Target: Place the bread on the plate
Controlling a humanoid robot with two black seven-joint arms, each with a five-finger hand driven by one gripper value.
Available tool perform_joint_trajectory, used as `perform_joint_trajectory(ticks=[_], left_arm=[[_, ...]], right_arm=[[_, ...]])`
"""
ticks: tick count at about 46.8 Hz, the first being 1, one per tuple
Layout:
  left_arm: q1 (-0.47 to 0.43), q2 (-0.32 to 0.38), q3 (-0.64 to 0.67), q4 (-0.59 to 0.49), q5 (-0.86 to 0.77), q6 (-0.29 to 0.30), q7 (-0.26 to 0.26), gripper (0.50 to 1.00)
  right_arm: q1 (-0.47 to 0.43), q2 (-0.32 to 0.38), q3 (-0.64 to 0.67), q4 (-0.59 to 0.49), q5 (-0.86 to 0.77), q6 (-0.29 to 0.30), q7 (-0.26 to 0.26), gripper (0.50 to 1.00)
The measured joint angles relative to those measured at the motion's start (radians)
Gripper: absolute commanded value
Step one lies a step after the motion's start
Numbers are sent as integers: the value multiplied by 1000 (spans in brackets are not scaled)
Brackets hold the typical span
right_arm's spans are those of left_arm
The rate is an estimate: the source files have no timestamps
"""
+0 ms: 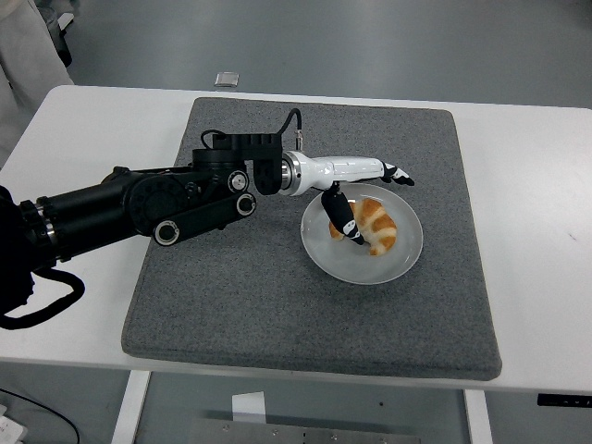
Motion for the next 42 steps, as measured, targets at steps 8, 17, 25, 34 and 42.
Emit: perform_joint_trajectory(ticks=[8,17,25,34,42], left_arm=[[-2,31,-38,1,-165,0,4,1000],[-3,89,-76,1,-294,0,3,1000],[-1,129,-142,2,-346,0,2,1000],[16,182,-234,13,-431,-1,2,1000],[16,231,-240,24,-605,-2,2,1000]], right_arm=[[0,0,0,0,0,0,0,932],[0,0,0,0,0,0,0,932],[0,0,0,0,0,0,0,932],[0,0,0,0,0,0,0,932],[0,0,0,0,0,0,0,932]])
